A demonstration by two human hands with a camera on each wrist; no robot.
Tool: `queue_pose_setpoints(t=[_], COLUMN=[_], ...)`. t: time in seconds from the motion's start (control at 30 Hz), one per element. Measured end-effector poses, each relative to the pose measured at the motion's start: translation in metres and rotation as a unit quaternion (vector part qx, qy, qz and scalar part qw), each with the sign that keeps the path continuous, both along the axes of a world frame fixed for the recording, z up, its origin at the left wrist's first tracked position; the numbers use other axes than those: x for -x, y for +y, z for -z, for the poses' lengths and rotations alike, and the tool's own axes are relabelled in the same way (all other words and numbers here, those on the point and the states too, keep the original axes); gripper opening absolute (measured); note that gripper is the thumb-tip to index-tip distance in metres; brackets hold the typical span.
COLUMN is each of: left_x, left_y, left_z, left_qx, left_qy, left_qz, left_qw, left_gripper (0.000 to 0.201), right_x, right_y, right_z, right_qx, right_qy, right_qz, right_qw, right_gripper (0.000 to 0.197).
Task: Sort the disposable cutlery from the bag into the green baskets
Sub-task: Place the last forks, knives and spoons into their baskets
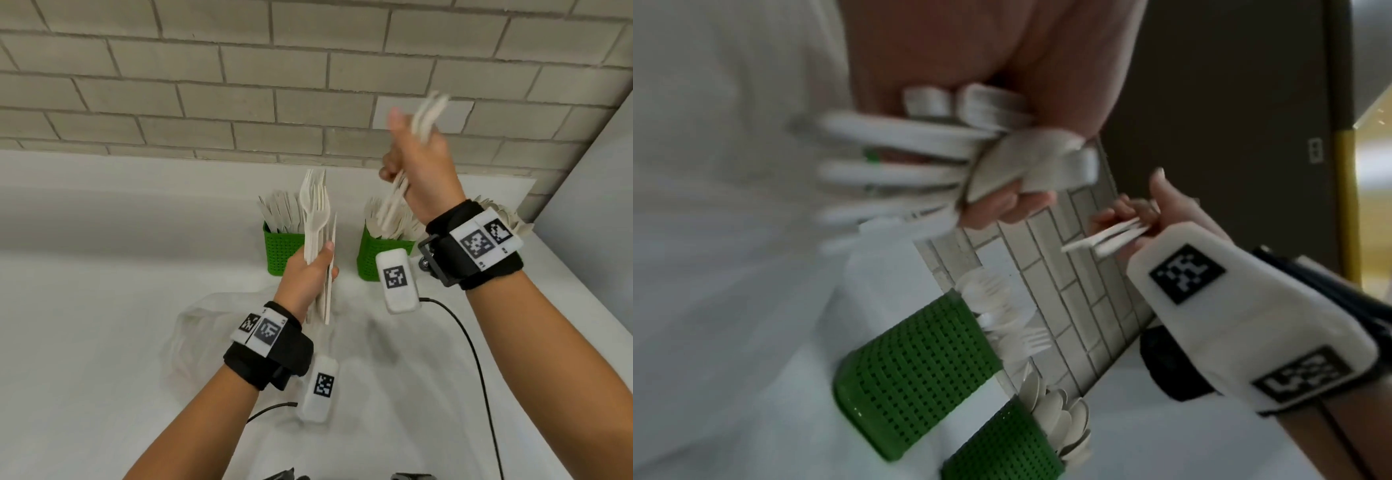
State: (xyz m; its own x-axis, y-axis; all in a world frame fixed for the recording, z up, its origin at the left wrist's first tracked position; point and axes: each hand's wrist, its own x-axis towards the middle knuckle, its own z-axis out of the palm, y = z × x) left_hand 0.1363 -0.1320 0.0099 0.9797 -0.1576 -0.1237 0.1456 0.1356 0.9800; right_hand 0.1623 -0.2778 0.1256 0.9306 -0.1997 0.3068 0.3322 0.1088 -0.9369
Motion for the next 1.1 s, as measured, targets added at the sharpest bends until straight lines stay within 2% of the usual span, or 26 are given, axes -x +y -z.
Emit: queue_pose_setpoints(t=[0.03,0.1,0.13,0.17,0.23,0.3,0.4,0.47,0.63,0.77,0.9,0.93,1.1], left_x=[-0.002,-0.005,-0.007,-0.009,-0.011,-0.013,-0.014,-0.013,-0.008,-0.005,-0.009,-0.009,-0.002], left_y=[-0.003,-0.009,-0.011,-0.012,-0.012,-0.011,-0.011,-0.011,-0.013,-0.015,-0.017,-0.017,-0.016], left_z=[-0.002,-0.008,-0.011,-0.013,-0.014,-0.012,-0.011,-0.012,-0.012,-0.011,-0.01,-0.01,0.0], left_qx=[-0.011,-0.025,-0.036,-0.047,-0.063,-0.077,-0.083,-0.079,-0.064,-0.067,-0.074,-0.072,-0.089], left_qy=[-0.014,-0.044,-0.057,-0.07,-0.102,-0.123,-0.113,-0.115,-0.133,-0.138,-0.15,-0.152,-0.152], left_qz=[-0.019,-0.044,-0.054,-0.064,-0.077,-0.081,-0.093,-0.097,-0.097,-0.098,-0.107,-0.109,-0.094], left_qw=[1.0,0.998,0.996,0.994,0.99,0.986,0.986,0.985,0.984,0.983,0.98,0.98,0.98], left_gripper=[0.016,0.015,0.015,0.017,0.022,0.018,0.025,0.026,0.015,0.014,0.004,0.007,0.006], right_x=[0.006,0.017,0.019,0.02,0.019,0.019,0.023,0.027,0.031,0.029,0.024,0.023,0.013], right_y=[0.006,0.023,0.031,0.038,0.044,0.044,0.044,0.045,0.044,0.047,0.048,0.048,0.034], right_z=[0.0,0.01,0.02,0.029,0.042,0.045,0.045,0.043,0.044,0.049,0.054,0.054,0.028], right_qx=[0.098,0.279,0.325,0.34,0.317,0.27,0.221,0.198,0.134,0.048,0.05,0.044,-0.06], right_qy=[0.036,0.125,0.148,0.15,0.127,0.113,0.09,0.085,0.08,0.062,0.03,0.021,-0.01], right_qz=[-0.027,-0.09,-0.109,-0.11,-0.086,-0.072,-0.079,-0.085,-0.088,-0.054,-0.03,-0.018,0.06], right_qw=[0.994,0.948,0.928,0.922,0.936,0.953,0.968,0.973,0.984,0.995,0.998,0.999,0.996], right_gripper=[0.021,0.03,0.032,0.03,0.024,0.017,0.015,0.013,0.008,0.01,0.009,0.008,0.008])
